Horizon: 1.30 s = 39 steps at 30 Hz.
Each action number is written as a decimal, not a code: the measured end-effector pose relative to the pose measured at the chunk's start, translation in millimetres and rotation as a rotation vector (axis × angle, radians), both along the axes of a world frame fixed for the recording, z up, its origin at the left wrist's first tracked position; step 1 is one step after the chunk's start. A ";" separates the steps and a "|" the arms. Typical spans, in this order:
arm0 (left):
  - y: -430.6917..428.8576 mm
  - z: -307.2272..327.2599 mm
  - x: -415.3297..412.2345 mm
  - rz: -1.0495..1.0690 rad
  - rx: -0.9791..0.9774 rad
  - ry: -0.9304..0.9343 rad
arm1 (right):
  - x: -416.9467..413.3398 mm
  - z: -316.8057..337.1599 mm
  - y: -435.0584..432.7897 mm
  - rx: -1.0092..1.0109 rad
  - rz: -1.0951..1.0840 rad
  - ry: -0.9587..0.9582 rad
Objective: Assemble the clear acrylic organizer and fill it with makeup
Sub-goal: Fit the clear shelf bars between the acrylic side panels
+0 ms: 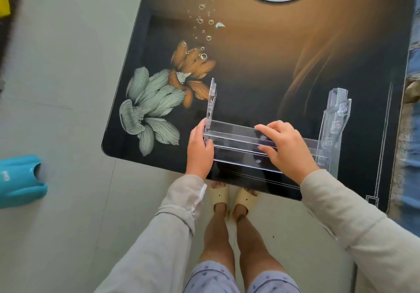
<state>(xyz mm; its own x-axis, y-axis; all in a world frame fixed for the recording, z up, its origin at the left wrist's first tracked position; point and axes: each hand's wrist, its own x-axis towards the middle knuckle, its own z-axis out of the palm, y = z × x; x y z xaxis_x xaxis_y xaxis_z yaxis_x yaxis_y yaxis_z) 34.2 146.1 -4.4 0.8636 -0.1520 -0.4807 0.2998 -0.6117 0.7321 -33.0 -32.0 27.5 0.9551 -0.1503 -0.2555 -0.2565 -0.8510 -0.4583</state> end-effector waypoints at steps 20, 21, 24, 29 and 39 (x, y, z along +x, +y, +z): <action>-7.3 -9.2 -0.3 0.031 0.040 -0.002 | 15.1 -14.6 -16.0 -0.117 0.070 0.082; -7.2 -8.1 0.2 0.045 0.019 0.015 | 15.9 -15.1 -16.2 -0.123 0.075 0.090; -9.2 -3.8 3.9 0.063 0.012 0.019 | 15.5 -17.1 -17.3 -0.148 0.091 0.084; -28.1 -4.4 17.6 0.099 0.194 -0.026 | 13.3 -21.1 -17.7 -0.174 0.093 0.067; -37.9 -4.6 10.0 0.079 0.322 -0.184 | -2.7 -12.1 -24.1 -0.080 0.053 0.011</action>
